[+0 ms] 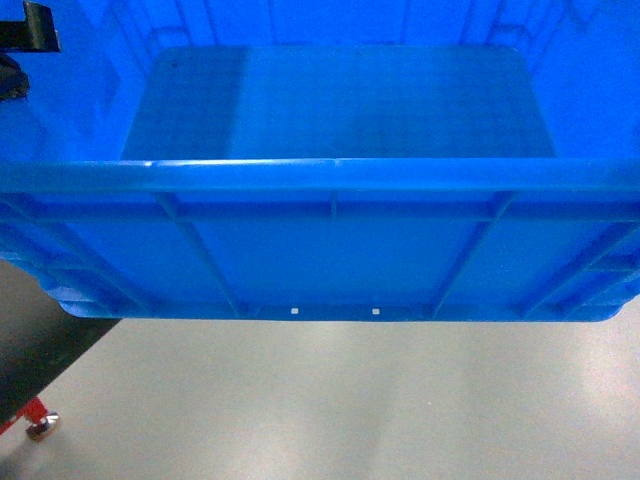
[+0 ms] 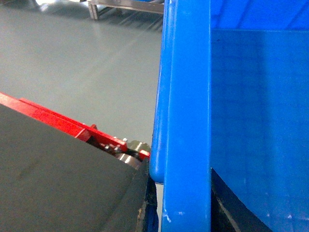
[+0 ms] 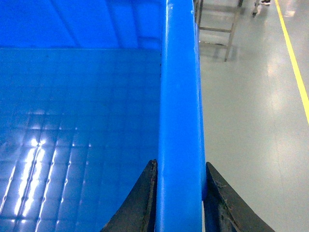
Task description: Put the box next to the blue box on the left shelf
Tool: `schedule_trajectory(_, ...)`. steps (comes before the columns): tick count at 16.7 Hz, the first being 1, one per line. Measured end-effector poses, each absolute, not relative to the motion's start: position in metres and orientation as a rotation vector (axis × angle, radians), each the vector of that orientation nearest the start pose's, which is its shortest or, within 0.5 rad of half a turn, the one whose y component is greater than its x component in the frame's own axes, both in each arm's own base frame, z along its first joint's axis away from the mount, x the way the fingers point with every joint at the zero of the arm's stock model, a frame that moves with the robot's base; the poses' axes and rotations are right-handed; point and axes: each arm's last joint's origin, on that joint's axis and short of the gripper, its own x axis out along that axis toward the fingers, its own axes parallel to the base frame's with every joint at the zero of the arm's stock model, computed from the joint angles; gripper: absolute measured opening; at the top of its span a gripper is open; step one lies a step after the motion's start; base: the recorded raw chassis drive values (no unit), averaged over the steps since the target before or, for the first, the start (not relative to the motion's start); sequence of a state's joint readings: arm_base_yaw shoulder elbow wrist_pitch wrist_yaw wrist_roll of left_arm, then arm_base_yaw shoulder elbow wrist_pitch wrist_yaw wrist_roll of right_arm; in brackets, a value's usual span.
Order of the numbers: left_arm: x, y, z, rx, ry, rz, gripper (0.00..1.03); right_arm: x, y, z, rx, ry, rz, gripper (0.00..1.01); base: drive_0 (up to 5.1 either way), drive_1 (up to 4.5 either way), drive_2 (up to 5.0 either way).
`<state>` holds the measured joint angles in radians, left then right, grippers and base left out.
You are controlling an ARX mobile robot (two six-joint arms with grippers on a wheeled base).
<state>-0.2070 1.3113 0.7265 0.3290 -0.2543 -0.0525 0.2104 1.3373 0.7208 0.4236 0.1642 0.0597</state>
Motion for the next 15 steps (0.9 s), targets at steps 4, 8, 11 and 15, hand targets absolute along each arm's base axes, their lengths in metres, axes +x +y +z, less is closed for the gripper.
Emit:
schedule_trajectory(4, 0.2778, -0.0509, 0.2492, 0.006, 0.248, 0.054, 0.17, 0.2827, 0.0555, 0.2492, 0.024, 0.191, 0.04, 0.21, -1.6, -1.55, -1.6)
schedule_trajectory(8, 0.2778, -0.0509, 0.2492, 0.006, 0.248, 0.054, 0.17, 0.2827, 0.0555, 0.2492, 0.024, 0.191, 0.04, 0.21, -1.7, -1.65, -1.7)
schedule_trajectory(11, 0.2778, -0.0509, 0.2492, 0.006, 0.248, 0.054, 0.17, 0.2827, 0.0555, 0.2492, 0.024, 0.191, 0.04, 0.21, -1.5, -1.47, -1.5)
schedule_trajectory(15, 0.2778, -0.0509, 0.2492, 0.006, 0.248, 0.054, 0.17, 0.2827, 0.0555, 0.2492, 0.024, 0.19, 0.04, 0.21, -1.8, -1.78, -1.8)
